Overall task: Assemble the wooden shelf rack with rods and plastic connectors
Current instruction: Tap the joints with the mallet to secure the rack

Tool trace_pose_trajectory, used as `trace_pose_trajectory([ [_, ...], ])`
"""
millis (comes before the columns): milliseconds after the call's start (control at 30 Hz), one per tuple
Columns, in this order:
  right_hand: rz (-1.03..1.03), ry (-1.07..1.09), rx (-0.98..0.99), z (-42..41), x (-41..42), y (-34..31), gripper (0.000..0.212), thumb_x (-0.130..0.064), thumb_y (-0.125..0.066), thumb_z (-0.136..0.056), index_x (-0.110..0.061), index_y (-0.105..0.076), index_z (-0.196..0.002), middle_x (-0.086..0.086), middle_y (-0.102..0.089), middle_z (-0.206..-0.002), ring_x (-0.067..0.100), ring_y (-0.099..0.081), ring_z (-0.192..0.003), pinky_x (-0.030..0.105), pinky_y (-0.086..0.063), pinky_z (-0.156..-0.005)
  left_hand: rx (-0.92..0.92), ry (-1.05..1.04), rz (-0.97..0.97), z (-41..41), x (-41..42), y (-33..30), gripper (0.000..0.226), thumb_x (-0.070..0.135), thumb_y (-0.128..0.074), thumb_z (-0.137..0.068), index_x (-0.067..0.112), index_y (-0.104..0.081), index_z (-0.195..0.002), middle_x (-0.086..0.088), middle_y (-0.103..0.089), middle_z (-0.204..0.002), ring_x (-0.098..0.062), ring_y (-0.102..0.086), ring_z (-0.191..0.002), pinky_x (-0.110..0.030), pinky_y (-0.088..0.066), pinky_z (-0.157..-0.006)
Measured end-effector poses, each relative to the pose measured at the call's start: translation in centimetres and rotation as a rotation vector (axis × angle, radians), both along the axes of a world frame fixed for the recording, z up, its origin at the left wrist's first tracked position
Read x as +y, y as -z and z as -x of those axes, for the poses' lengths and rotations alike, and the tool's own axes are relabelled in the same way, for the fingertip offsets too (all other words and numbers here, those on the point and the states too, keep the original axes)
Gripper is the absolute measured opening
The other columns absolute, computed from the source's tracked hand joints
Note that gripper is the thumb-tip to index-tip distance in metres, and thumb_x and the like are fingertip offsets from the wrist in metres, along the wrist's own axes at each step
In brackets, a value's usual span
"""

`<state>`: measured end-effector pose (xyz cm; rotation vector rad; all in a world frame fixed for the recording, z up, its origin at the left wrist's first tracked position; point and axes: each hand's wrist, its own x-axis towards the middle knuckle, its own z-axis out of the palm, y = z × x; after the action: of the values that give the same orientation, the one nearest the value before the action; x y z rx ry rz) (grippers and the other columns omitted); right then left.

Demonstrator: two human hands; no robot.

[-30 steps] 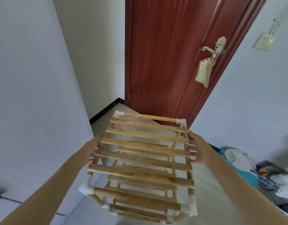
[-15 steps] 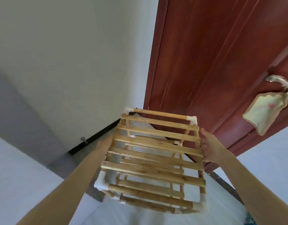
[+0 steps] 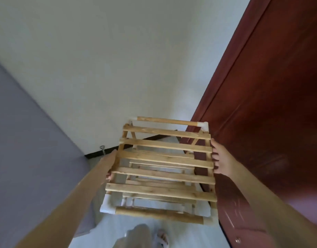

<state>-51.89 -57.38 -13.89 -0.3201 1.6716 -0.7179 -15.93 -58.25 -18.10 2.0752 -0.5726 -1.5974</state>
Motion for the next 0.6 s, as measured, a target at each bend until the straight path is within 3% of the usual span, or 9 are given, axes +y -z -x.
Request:
trace_pose_trajectory([
  [133,-0.028,-0.104,0.001,0.1,-8.4,2.3,0.068,-0.064,-0.052,-0.08,-0.017,-0.05,-0.128,0.009,-0.045,-0.14,0.029,-0.046,-0.121,0.045,-0.036,-0.091,0.045,-0.09,-0.076,0.6,-3.7,1.5,0.047,0.055,-0.047,-0.09,0.014,-0.045,-0.067,-0.003,-0.035,-0.063,-0.014,-0.025,-0.054,-0.023,-0.027,-0.054],
  [267,-0.061,-0.202,-0.01,-0.4,-16.1,5.6,0.065,-0.064,-0.052,-0.081,-0.018,-0.051,-0.127,0.009,-0.046,-0.138,0.028,-0.051,-0.113,0.042,-0.038,-0.086,0.063,-0.134,-0.156,0.7,-8.3,4.6,0.045,0.052,-0.053,-0.088,0.007,-0.054,-0.085,-0.011,-0.053,-0.085,-0.024,-0.046,-0.081,-0.035,-0.042,-0.084],
  [333,-0.09,-0.22,0.005,-0.8,-19.6,7.6,0.053,-0.06,-0.052,-0.084,-0.02,-0.052,-0.12,0.009,-0.047,-0.135,0.026,-0.052,-0.105,0.043,-0.037,-0.085,0.073,-0.142,-0.198,0.6,-10.9,6.4,0.038,0.045,-0.051,-0.09,0.007,-0.055,-0.086,-0.013,-0.057,-0.09,-0.025,-0.051,-0.08,-0.035,-0.042,-0.082],
  [467,-0.178,-0.266,0.069,-1.4,-25.6,11.7,0.063,-0.054,-0.054,-0.086,-0.019,-0.04,-0.137,0.012,-0.037,-0.146,0.031,-0.038,-0.13,0.048,-0.032,-0.102,0.081,-0.118,-0.305,0.9,-15.3,9.6,0.035,0.044,-0.046,-0.091,0.01,-0.055,-0.088,-0.013,-0.057,-0.092,-0.025,-0.052,-0.083,-0.036,-0.042,-0.082],
  [600,-0.271,-0.291,0.061,-2.0,-29.9,15.5,0.065,-0.052,-0.055,-0.087,-0.02,-0.036,-0.141,0.009,-0.033,-0.149,0.03,-0.035,-0.133,0.049,-0.028,-0.103,0.146,-0.195,-0.398,0.9,-18.7,12.8,0.042,0.047,-0.036,-0.095,0.009,-0.054,-0.091,-0.015,-0.054,-0.097,-0.028,-0.049,-0.091,-0.04,-0.04,-0.088],
])
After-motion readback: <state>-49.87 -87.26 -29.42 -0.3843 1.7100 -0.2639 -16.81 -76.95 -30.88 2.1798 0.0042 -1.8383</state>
